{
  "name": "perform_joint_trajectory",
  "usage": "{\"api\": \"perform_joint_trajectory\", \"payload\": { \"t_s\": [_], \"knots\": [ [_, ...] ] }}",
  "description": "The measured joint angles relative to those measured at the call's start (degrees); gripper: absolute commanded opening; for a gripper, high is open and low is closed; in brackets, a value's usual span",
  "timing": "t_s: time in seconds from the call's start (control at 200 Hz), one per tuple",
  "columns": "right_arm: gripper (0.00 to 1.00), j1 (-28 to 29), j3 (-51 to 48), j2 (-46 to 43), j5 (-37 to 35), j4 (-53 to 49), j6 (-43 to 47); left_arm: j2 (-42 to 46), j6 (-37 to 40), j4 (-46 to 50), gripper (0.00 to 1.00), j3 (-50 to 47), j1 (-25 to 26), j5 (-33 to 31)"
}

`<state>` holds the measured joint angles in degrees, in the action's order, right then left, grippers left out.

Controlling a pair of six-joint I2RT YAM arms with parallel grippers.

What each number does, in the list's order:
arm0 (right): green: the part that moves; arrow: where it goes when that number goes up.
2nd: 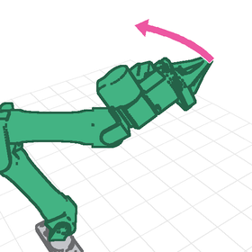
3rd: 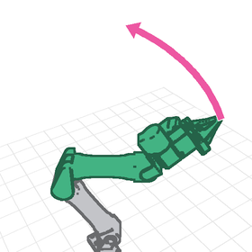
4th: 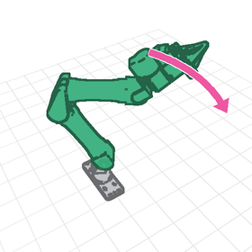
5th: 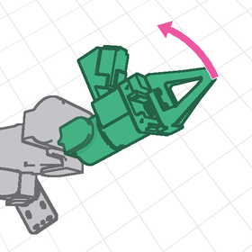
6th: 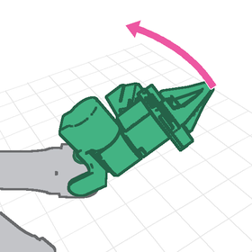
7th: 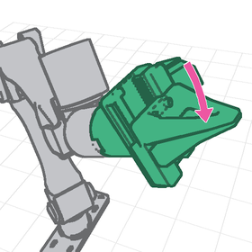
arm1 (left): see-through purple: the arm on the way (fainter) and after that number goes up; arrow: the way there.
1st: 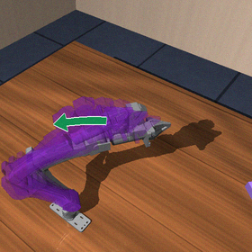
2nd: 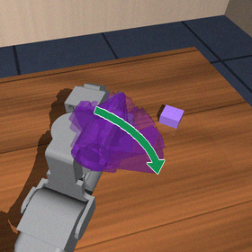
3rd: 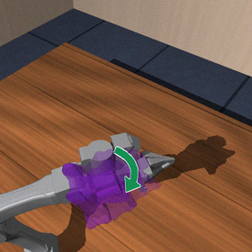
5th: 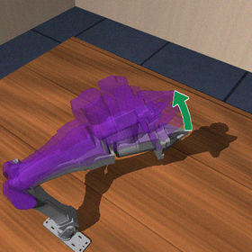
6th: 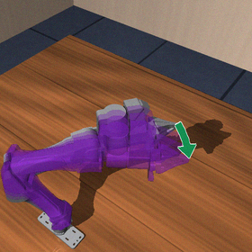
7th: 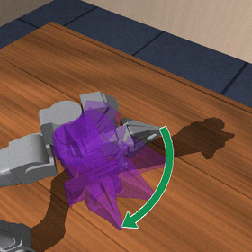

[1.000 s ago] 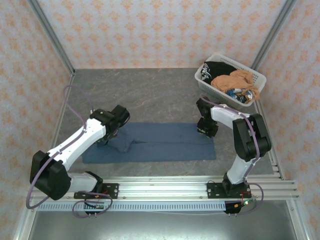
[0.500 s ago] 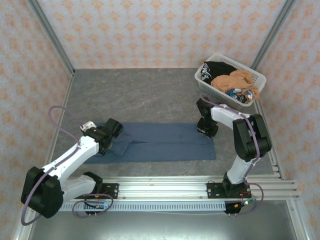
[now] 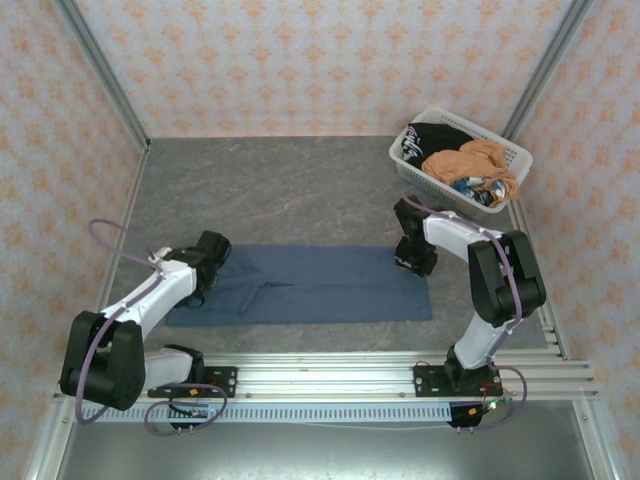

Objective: Fold and stack the t-shirts

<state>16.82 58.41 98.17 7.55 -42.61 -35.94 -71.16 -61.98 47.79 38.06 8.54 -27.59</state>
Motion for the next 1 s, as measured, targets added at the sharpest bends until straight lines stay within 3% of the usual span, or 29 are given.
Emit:
{"api": "perform_joint_trajectory", "payload": {
  "t_s": [0.115,0.265,0.405,0.56,0.766,0.996],
  "knots": [
    [0.28,0.07,-0.07,-0.63,-0.04,-0.76,0.13,1.44,1.51,1.55,0.43,3.15,-1.09,2.97],
    [0.28,0.57,-0.07,-2.62,-0.02,-2.05,0.9,7.67,2.03,1.66,0.32,3.8,-0.79,11.32],
    [0.28,0.83,0.39,-4.26,-0.02,-2.78,3.06,8.72,-1.14,0.5,0.3,3.39,4.09,19.58],
    [0.27,0.83,1.79,-3.5,0.9,-2.97,6.91,1.09,-6.73,-4.04,0.26,2.69,8.39,26.8],
    [0.27,0.79,3.8,1.97,1.55,-3.04,9.53,-11.02,-10.25,-8.46,0.23,3.58,8.72,30.05],
    [0.27,-0.33,5.4,4.44,1.49,-4.28,9.25,-27.26,-5.73,-7.56,0.21,19.39,5.27,31.26]
  ]
}}
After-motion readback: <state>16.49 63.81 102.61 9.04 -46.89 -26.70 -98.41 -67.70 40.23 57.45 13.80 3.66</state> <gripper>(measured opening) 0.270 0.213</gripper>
